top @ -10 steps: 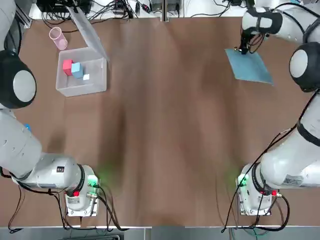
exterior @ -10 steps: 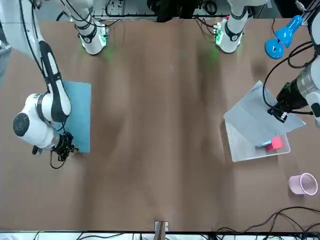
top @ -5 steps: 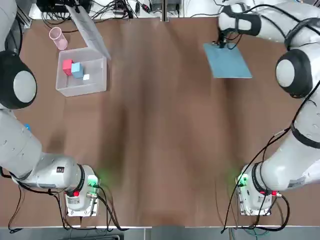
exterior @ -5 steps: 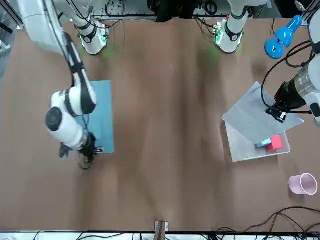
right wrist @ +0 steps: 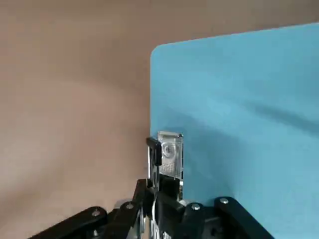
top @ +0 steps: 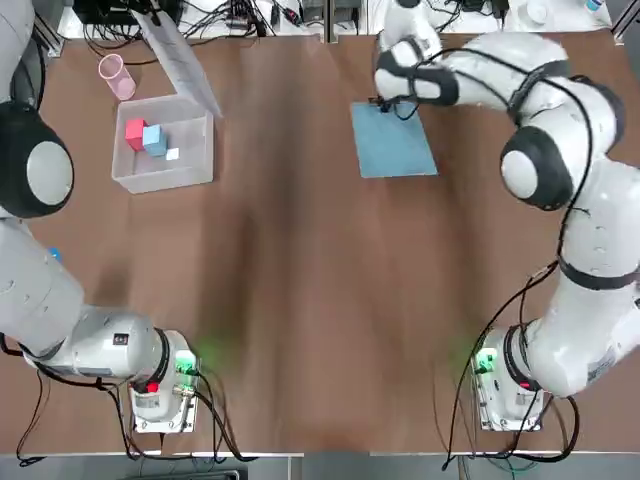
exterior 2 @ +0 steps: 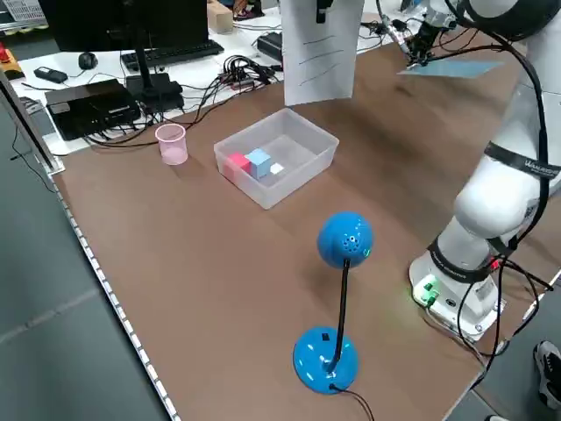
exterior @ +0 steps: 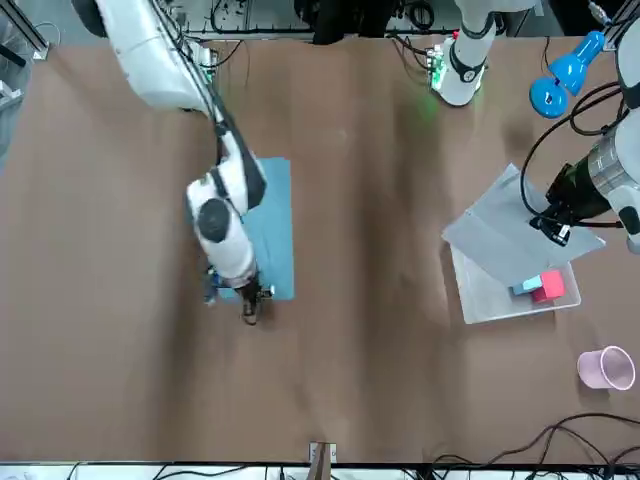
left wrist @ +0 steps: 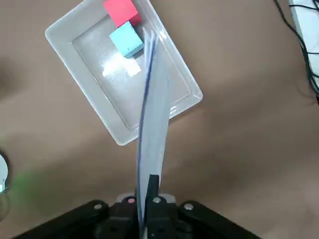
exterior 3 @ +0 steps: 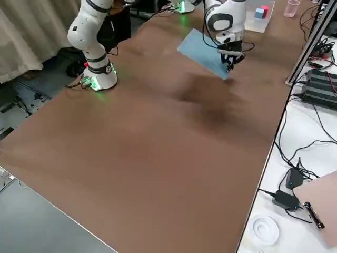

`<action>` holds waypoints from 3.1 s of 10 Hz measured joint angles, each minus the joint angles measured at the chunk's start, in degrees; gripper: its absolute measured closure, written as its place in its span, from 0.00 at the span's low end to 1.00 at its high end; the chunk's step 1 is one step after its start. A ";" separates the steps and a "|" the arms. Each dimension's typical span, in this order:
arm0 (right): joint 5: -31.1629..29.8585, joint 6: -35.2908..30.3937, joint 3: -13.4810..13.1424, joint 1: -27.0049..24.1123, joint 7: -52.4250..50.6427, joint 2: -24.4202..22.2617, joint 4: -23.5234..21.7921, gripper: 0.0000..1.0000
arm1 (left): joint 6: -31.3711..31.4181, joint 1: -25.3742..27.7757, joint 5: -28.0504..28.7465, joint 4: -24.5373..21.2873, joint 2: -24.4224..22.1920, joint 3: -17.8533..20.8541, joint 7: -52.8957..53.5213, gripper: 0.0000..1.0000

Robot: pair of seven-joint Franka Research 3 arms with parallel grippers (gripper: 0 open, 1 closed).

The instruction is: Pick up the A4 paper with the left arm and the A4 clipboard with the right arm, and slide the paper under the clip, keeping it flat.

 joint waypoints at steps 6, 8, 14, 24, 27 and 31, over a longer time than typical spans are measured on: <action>-3.60 8.95 -1.41 9.97 5.81 12.12 10.52 0.97 | 2.61 0.43 -1.56 -0.02 1.74 0.03 -0.88 0.99; -3.63 8.94 -6.29 14.74 13.03 14.54 13.09 0.97 | 2.91 0.49 -1.57 -0.01 1.88 0.05 -0.88 0.99; -8.40 9.95 -7.90 18.75 21.15 17.88 15.30 0.95 | 4.61 0.48 -2.03 0.00 1.93 0.24 -3.51 0.99; -9.30 8.06 -8.73 18.19 21.02 17.79 16.95 0.00 | 6.10 -3.75 -4.96 0.00 2.15 -1.54 -17.39 0.99; -8.87 0.74 -7.89 17.55 8.71 14.90 17.08 0.00 | 9.52 -7.48 -4.98 -0.44 2.97 -1.65 -27.77 0.99; -5.77 -8.52 -2.50 6.15 -26.88 2.62 10.67 0.00 | 12.23 -12.69 -5.00 -0.51 3.86 -2.23 -41.13 0.99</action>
